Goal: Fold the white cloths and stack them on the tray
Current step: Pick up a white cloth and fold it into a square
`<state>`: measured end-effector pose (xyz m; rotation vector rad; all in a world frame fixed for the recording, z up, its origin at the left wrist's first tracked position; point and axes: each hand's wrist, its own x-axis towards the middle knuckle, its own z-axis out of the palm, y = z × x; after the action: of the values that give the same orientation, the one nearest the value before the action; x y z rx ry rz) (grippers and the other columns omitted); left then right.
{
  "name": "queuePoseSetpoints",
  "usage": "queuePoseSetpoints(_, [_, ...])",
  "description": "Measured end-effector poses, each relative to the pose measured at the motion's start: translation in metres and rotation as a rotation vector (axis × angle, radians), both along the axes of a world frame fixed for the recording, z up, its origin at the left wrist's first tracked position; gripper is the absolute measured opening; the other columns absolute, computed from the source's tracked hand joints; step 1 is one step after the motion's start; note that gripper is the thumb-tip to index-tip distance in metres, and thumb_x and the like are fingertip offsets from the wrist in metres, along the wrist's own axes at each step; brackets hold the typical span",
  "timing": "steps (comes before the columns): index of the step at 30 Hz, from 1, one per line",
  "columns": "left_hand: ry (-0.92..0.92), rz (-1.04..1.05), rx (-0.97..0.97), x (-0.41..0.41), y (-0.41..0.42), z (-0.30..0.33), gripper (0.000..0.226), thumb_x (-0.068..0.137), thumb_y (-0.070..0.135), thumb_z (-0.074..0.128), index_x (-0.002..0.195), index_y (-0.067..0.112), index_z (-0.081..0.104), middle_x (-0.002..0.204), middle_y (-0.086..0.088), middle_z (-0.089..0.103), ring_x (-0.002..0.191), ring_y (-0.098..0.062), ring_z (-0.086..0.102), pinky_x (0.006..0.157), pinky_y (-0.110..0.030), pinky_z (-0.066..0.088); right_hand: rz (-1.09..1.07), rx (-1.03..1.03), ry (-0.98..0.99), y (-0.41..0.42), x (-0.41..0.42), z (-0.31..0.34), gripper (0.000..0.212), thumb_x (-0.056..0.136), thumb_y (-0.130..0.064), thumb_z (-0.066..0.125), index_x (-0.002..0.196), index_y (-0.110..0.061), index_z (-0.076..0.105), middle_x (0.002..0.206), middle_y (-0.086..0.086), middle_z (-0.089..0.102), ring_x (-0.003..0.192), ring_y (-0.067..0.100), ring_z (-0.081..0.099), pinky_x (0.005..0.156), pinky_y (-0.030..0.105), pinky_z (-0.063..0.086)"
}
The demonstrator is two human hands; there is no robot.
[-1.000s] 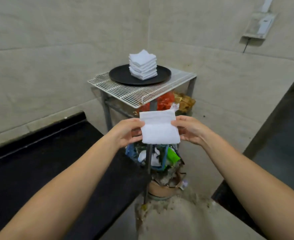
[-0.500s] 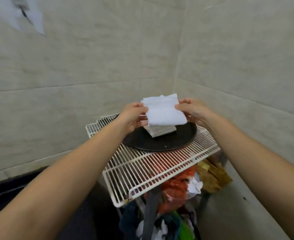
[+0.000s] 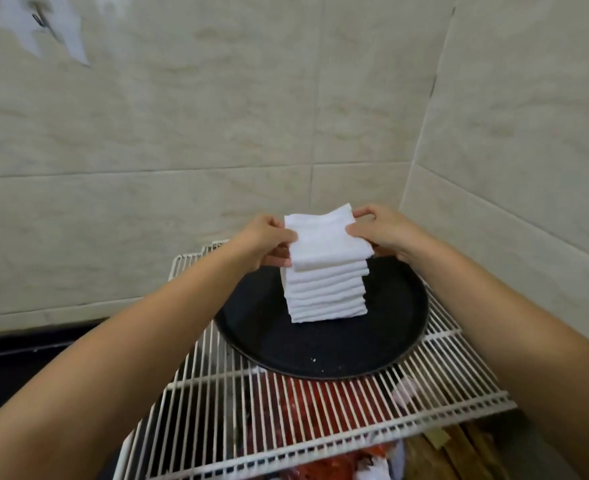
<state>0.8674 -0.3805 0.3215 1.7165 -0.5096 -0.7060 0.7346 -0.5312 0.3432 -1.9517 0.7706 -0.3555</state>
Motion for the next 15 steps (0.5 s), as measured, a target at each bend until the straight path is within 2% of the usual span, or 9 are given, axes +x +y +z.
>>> queuePoseSetpoints(3, [-0.087, 0.052, 0.031, -0.003, 0.012, 0.011, 0.019, 0.091, 0.015, 0.06, 0.096, 0.008, 0.043, 0.081, -0.01, 0.053, 0.06, -0.019, 0.056, 0.04, -0.023, 0.052, -0.038, -0.149, 0.015, 0.0, 0.001, 0.015, 0.052, 0.087, -0.03, 0.063, 0.132, -0.017, 0.042, 0.094, 0.005, 0.058, 0.072, 0.018, 0.055, 0.056, 0.024, 0.041])
queuePoseSetpoints(5, [-0.155, 0.094, 0.037, -0.002, 0.032, 0.022, 0.021, 0.091, 0.018, 0.059, 0.101, 0.008, 0.043, 0.085, -0.011, 0.052, 0.061, -0.019, 0.057, 0.042, -0.023, 0.054, -0.033, -0.308, 0.013, 0.011, 0.002, 0.031, 0.055, 0.088, -0.03, 0.061, 0.136, -0.015, 0.041, 0.116, 0.008, 0.056, 0.095, 0.023, 0.056, 0.071, 0.025, 0.039])
queuePoseSetpoints(7, [-0.22, 0.122, 0.039, -0.001, 0.064, 0.033, 0.021, 0.092, 0.019, 0.058, 0.102, 0.008, 0.044, 0.086, -0.011, 0.052, 0.061, -0.019, 0.058, 0.043, -0.024, 0.054, 0.02, -0.423, 0.006, 0.034, 0.008, 0.046, 0.052, 0.089, -0.028, 0.058, 0.136, -0.013, 0.042, 0.128, 0.01, 0.054, 0.111, 0.027, 0.055, 0.082, 0.027, 0.038])
queuePoseSetpoints(9, [-0.275, 0.175, 0.053, -0.003, 0.113, 0.039, 0.02, 0.093, 0.019, 0.057, 0.105, 0.008, 0.045, 0.087, -0.01, 0.054, 0.062, -0.019, 0.059, 0.048, -0.027, 0.055, 0.097, -0.507, 0.009, 0.075, 0.019, 0.054, 0.048, 0.09, -0.027, 0.057, 0.134, -0.013, 0.045, 0.125, 0.012, 0.057, 0.111, 0.028, 0.056, 0.085, 0.032, 0.042])
queuePoseSetpoints(11, [-0.311, 0.256, 0.079, -0.007, 0.178, 0.038, 0.021, 0.093, 0.019, 0.056, 0.109, 0.009, 0.046, 0.086, -0.01, 0.056, 0.065, -0.019, 0.06, 0.052, -0.029, 0.055, 0.212, -0.593, 0.011, 0.131, 0.036, 0.053, 0.044, 0.089, -0.025, 0.055, 0.131, -0.012, 0.048, 0.121, 0.013, 0.06, 0.109, 0.028, 0.057, 0.086, 0.031, 0.042])
queuePoseSetpoints(15, [-0.424, 0.445, 0.243, -0.028, 0.342, 0.017, 0.022, 0.093, 0.018, 0.053, 0.112, 0.011, 0.045, 0.085, -0.009, 0.056, 0.064, -0.018, 0.059, 0.045, -0.027, 0.052, 0.484, -0.697, -0.037, 0.288, 0.072, 0.032, 0.042, 0.09, -0.021, 0.054, 0.13, -0.009, 0.05, 0.126, 0.015, 0.059, 0.116, 0.03, 0.055, 0.092, 0.03, 0.042])
